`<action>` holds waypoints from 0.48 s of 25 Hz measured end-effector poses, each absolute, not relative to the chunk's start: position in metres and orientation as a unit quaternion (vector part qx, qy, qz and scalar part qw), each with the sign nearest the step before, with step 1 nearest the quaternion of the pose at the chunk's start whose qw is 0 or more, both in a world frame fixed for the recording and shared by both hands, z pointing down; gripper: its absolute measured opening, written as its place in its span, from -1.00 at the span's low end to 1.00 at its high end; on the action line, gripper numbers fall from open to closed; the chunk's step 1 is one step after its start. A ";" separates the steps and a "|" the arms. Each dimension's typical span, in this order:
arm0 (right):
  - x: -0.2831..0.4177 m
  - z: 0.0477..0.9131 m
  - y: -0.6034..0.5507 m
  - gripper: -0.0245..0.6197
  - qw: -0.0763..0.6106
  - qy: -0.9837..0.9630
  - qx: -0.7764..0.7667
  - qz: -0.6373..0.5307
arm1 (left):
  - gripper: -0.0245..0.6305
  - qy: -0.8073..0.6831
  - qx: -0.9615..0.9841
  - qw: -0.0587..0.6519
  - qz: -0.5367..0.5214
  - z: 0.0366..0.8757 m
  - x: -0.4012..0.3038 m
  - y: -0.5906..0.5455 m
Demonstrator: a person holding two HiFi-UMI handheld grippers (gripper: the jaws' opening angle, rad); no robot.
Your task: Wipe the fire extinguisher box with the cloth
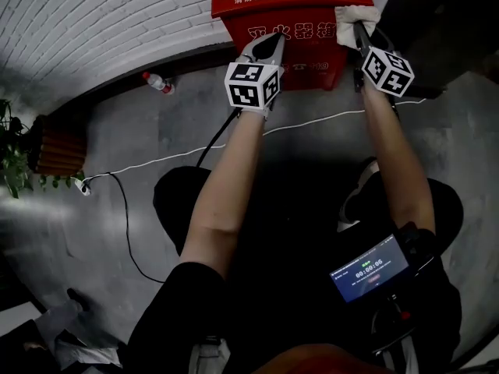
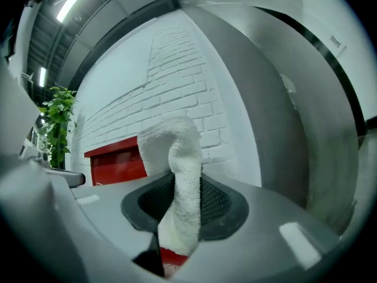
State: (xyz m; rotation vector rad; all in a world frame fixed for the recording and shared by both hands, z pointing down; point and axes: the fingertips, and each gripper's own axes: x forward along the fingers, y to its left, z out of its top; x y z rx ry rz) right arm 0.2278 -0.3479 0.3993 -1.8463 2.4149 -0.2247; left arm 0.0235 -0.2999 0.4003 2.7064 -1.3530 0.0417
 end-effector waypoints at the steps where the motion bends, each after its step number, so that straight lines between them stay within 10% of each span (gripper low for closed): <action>1: 0.234 0.402 -0.348 -0.58 0.050 0.786 -0.611 -0.080 | -0.93 -0.448 0.892 0.059 0.016 0.403 0.020 -0.300; 12: 0.099 0.463 -0.311 -0.60 0.056 0.861 -0.483 -0.151 | -0.93 -0.478 0.876 0.069 0.002 0.449 -0.039 -0.299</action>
